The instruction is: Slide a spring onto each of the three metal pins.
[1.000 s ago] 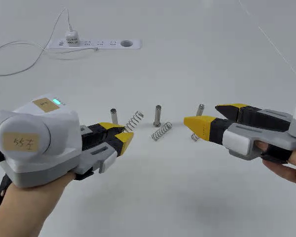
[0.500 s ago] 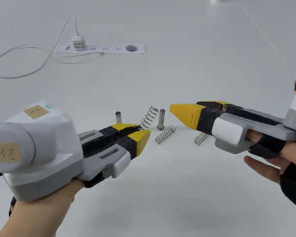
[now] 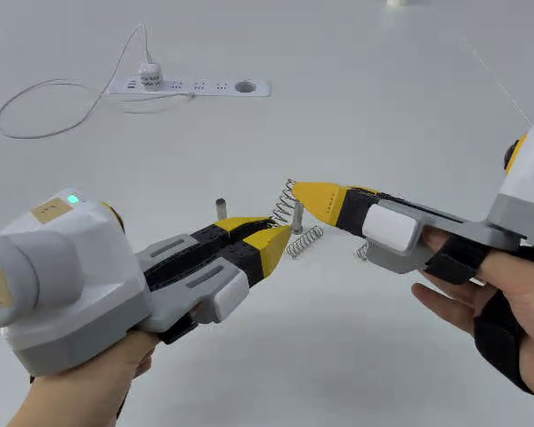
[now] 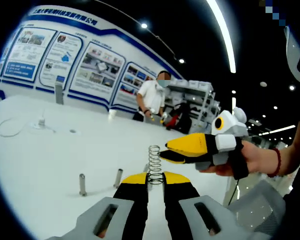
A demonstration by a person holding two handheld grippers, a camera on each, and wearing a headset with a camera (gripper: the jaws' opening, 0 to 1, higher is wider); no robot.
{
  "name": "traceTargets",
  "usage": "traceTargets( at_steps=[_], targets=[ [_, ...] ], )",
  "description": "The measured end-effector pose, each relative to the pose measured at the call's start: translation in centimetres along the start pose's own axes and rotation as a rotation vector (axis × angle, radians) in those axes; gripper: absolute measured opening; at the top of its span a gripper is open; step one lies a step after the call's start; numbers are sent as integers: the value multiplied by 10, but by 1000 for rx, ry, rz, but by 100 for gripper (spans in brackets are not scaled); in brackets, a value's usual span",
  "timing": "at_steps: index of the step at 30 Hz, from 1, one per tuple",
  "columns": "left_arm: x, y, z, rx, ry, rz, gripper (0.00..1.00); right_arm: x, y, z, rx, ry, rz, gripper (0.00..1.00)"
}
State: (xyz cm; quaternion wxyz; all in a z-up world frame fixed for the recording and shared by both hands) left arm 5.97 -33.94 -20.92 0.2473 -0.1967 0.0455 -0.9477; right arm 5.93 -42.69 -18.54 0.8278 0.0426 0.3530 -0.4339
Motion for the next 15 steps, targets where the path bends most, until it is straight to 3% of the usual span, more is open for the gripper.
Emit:
traceTargets(
  at_steps=[8,15],
  targets=[
    [6,1,5,25,26,-23,10,-1,2,0,32,101,35,25],
    [11,1,7,46,26,-55,10,-6,4,-1,35,144,68,18]
  ],
)
Point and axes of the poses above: the centre of the closed fingertips' face, and the gripper's own axes: y roughly forward along the fingers, x roughly to its right, z roughly out of its top, the point moved 4 cm from there along -y, roughly backward along the fingers, and after that the axes turned 5 degrees about -x, right-handed, at the moved point
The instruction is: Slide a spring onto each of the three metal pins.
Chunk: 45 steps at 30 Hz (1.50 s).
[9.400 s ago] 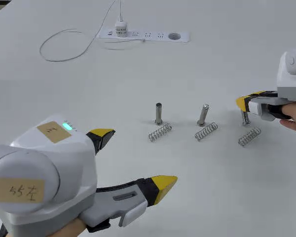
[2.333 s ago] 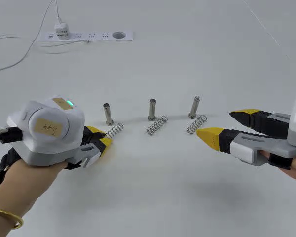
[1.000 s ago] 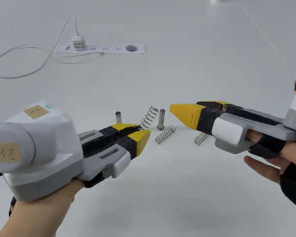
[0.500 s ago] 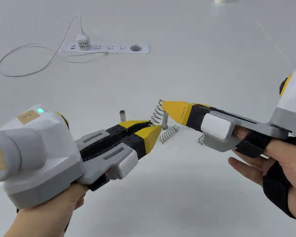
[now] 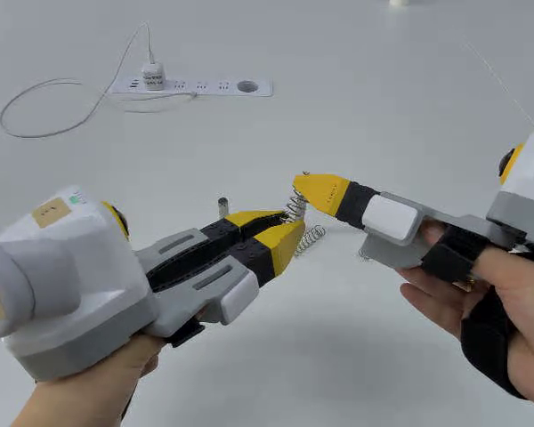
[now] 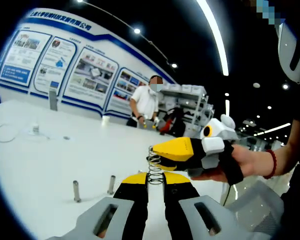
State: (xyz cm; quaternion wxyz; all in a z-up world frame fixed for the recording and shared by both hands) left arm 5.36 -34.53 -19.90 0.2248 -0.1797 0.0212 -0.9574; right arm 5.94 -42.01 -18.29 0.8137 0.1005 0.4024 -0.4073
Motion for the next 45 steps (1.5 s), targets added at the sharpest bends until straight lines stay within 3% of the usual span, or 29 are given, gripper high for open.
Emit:
traceTargets(
  at_steps=[5,16,27,34,45],
  targets=[
    [2,0,0,0,-3,-8,10,-3,1,0,3,19,18,12],
    [3,-3,0,-16,29,4,11,-7,2,-1,-1,1,35,11],
    [0,-1,-6,-107,131,49,11,-7,6,-8,-43,-132,6,11],
    [-3,-4,-13,-162,176,73,14,-6,10,-12,-66,-168,-2,11],
    [-15,-10,-27,-251,224,125,27,-4,19,-8,-72,-246,-3,11]
  ],
)
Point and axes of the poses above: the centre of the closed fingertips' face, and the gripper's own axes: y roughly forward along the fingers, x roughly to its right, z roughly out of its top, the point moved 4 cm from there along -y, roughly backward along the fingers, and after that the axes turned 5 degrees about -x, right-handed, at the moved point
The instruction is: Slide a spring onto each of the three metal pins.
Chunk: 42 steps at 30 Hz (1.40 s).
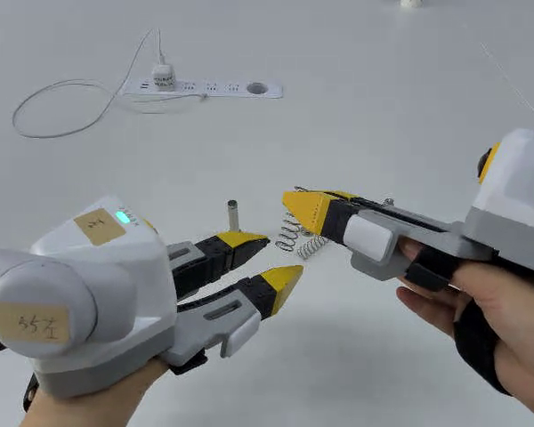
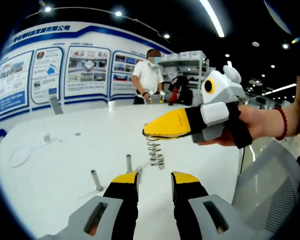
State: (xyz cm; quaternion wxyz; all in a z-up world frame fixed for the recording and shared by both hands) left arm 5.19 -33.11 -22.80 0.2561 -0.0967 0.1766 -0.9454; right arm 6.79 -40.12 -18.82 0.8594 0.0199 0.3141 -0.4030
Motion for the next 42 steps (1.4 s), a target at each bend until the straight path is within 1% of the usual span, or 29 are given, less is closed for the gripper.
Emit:
traceTargets(
  at_steps=[6,10,13,17,22,25,29,33,37,42],
  targets=[
    [-4,0,-6,-18,22,27,34,4,7,5,10,-59,-6,11],
    [-9,0,-10,-28,26,49,41,5,15,9,20,-138,-12,11],
    [-13,0,-13,-32,21,62,44,7,21,10,19,-181,-16,11],
    [-18,0,-16,-41,26,78,48,10,30,9,2,-239,-27,11],
    [-21,0,-18,-43,24,87,53,14,40,8,-7,-277,-33,11],
    [-23,1,-19,-45,23,89,56,18,45,9,-7,-303,-46,11],
    [-25,2,-20,-39,21,97,63,22,52,12,1,-330,-57,11],
    [-25,3,-22,-45,23,98,68,27,60,12,2,-338,-70,11],
    [-24,4,-25,-55,34,97,70,34,67,12,1,-332,-89,11],
    [-24,5,-27,-51,9,92,73,40,76,10,0,-305,-108,11]
  ],
)
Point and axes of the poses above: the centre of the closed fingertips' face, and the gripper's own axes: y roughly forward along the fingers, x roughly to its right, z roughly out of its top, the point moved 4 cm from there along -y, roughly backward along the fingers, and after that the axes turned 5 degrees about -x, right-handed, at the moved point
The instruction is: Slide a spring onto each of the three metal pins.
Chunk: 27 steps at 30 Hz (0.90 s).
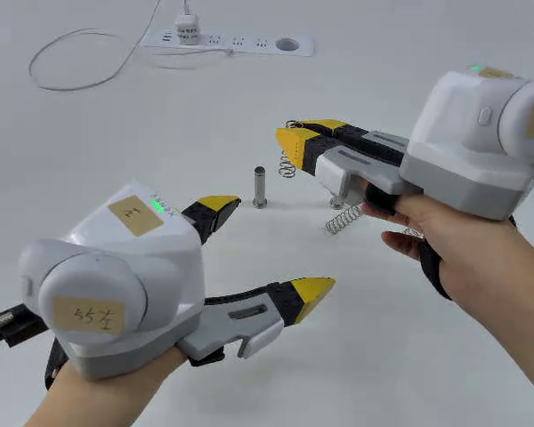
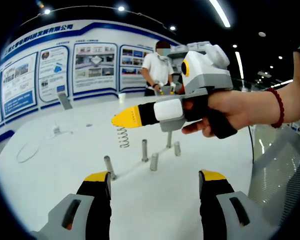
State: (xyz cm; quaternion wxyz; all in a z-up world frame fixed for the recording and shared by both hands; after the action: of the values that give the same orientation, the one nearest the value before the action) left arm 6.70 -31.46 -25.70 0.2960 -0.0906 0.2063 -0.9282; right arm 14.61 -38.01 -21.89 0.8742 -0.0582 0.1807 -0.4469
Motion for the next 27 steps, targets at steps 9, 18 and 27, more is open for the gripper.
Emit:
traceTargets(
  at_steps=[9,18,27],
  targets=[
    [-1,1,-4,-20,-9,5,83,6,13,-5,-6,-4,-24,11],
    [-1,2,-5,-26,-7,12,91,2,26,-9,-18,-52,-20,11],
    [-5,2,-7,-41,-16,25,95,5,35,-7,-16,-67,-23,11]
  ],
)
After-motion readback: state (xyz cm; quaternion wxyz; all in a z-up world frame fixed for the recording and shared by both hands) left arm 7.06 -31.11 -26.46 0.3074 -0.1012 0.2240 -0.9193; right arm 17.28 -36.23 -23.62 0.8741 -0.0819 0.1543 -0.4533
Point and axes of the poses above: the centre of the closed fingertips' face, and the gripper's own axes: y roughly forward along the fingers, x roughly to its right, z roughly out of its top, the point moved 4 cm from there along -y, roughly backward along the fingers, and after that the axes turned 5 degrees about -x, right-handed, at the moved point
